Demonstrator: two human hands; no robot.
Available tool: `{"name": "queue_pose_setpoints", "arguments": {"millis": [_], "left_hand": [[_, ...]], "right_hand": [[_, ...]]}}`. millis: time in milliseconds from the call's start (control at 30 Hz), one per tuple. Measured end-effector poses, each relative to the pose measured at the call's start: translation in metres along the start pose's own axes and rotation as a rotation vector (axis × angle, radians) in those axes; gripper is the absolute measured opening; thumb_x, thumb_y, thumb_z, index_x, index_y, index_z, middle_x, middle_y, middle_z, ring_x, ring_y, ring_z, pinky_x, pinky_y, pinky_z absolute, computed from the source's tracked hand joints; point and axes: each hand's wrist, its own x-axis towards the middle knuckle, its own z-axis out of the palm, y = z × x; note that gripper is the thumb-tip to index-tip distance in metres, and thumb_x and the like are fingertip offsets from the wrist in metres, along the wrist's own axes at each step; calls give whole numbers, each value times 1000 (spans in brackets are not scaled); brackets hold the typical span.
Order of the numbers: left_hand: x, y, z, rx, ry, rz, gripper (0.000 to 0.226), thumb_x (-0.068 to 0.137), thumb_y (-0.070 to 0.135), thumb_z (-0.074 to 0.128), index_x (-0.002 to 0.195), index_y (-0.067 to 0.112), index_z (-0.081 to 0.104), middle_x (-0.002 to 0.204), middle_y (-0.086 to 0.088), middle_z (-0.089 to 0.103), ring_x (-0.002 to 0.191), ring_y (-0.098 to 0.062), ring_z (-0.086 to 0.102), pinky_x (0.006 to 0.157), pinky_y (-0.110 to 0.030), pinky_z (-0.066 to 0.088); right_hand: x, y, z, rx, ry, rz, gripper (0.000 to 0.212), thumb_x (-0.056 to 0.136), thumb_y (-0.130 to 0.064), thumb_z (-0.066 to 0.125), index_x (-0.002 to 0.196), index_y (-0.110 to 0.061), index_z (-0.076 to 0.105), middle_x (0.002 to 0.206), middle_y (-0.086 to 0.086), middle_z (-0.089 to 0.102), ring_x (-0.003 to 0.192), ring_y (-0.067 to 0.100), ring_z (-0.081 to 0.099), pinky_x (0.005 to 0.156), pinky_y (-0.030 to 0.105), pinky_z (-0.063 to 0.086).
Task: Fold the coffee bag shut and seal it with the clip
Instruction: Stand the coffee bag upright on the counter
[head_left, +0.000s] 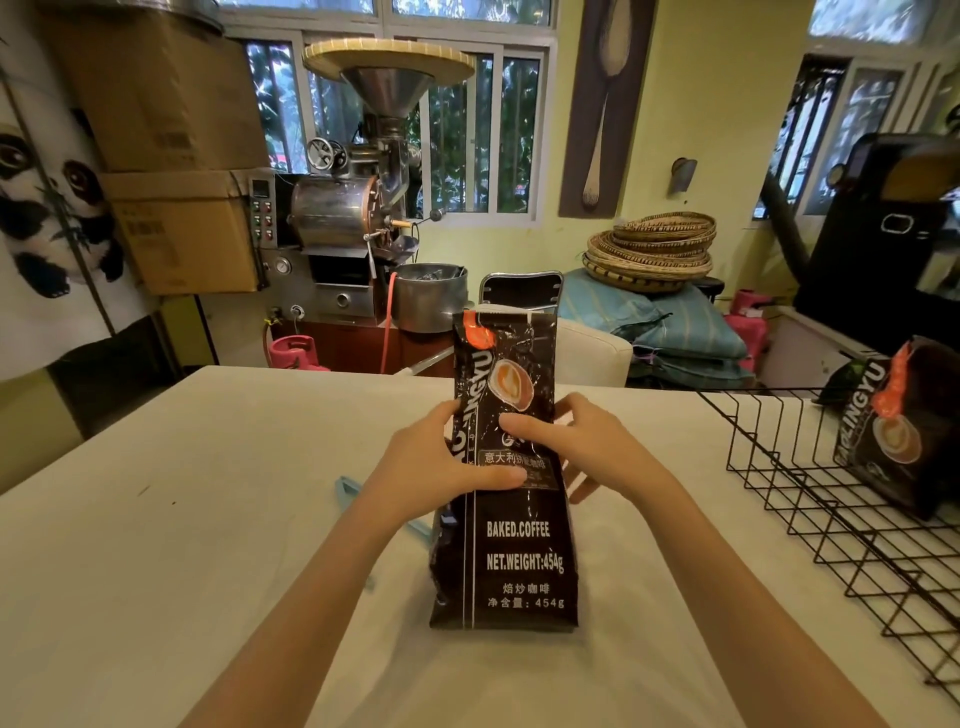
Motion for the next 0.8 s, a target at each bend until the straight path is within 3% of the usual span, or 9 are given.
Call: {"name": "queue_pose_setpoints", "arguments": {"millis": [200,300,400,467,600,700,800], "left_hand": [[-2,4,1,-75,131,221,108,37,65,74,131,40,28,92,41,43,82,27,46,60,-3,40],[-1,3,8,-76,152,289,101,43,58,78,128,46,25,102,40,41,94,23,43,74,-7,38],[1,-2,14,-79,137,310,94,50,48,81,114,67,15,110,38,38,101,26,38,81,-9,35],[3,-6,16,-64,106,294,93,50,51,80,113,66,13,116,32,37,103,22,37,87,-15,37],[4,-8,15,-220,60,253,77,51,64,71,111,61,24,113,38,44,105,20,43,76,-6,44],[7,-10,15,-458,14,159,53,68,62,56,115,46,36,119,17,49,116,-4,48,87,-21,47],[6,-6,16,-535,3,141,41,68,51,51,108,45,42,117,14,52,104,2,55,77,-18,51]], "right_hand": [[-11,-12,-10,40,176,-179,81,40,-73,68,102,-29,39,86,-6,65,75,13,66,46,27,54],[-13,-12,-13,34,235,-233,82,38,-72,70,103,-33,38,81,-11,63,75,9,64,58,33,57],[-15,-9,-14,32,228,-242,80,40,-68,74,102,-35,36,78,-13,61,72,6,63,56,28,54],[-15,-7,-14,20,203,-242,80,42,-67,74,103,-34,34,77,-15,59,70,4,62,52,22,49],[-15,-8,-17,-24,152,-212,90,45,-69,71,115,-28,34,82,-17,58,74,0,59,56,18,44],[-21,-14,-21,-15,78,-146,110,41,-76,62,132,-30,20,106,-8,60,91,8,58,72,25,47],[-23,-29,-24,-65,332,-260,112,50,-77,61,138,-36,6,145,5,35,129,22,35,100,40,34]]}}
